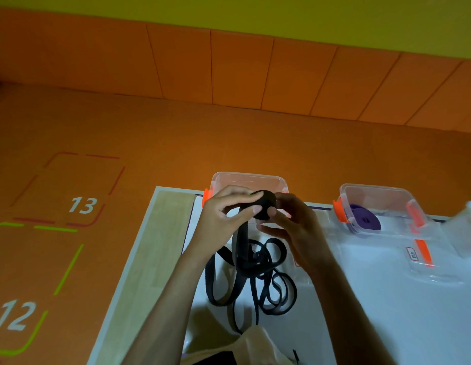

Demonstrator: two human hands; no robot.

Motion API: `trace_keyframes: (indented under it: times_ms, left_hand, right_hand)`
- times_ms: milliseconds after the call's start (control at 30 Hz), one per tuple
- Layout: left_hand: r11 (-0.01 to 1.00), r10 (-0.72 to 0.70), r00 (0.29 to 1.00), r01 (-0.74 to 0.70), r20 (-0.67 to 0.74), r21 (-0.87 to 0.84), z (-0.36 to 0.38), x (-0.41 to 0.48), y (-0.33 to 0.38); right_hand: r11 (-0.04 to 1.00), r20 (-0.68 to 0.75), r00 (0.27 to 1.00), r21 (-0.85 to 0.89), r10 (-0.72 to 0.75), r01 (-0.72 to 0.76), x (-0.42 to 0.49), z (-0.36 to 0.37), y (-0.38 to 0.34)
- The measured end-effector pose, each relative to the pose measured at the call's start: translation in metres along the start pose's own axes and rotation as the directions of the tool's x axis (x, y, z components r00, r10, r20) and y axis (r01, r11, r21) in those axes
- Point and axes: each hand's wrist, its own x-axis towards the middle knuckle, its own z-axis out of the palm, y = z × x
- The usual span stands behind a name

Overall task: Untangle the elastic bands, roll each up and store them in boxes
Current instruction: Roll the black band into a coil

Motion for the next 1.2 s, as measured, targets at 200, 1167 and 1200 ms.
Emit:
trace_keyframes:
  times_ms: [200,1167,1200]
  left_hand:
    - [0.999,0.034,0.999,-0.034,-0.015,0.033,0.003,0.004,0.010]
    - [0.996,0.084,0.991,-0.086,-0.107,-0.009,0.001,-0.013,0.029]
    - [0.997,0.080,0.992,-0.080,-0.098,-0.004,0.003,-0.015,0.027]
  right_hand:
    - [0.991,0.043,0.999,-0.133,0.004,0.002,-0.003,-0.005,-0.014]
    - [0.965,0.139,0.990,-0.250,-0.038,0.072,-0.008,-0.006,-0.022]
    - [0.960,0.118,0.992,-0.271,-0.036,0.067,-0.007,-0.006,-0.023]
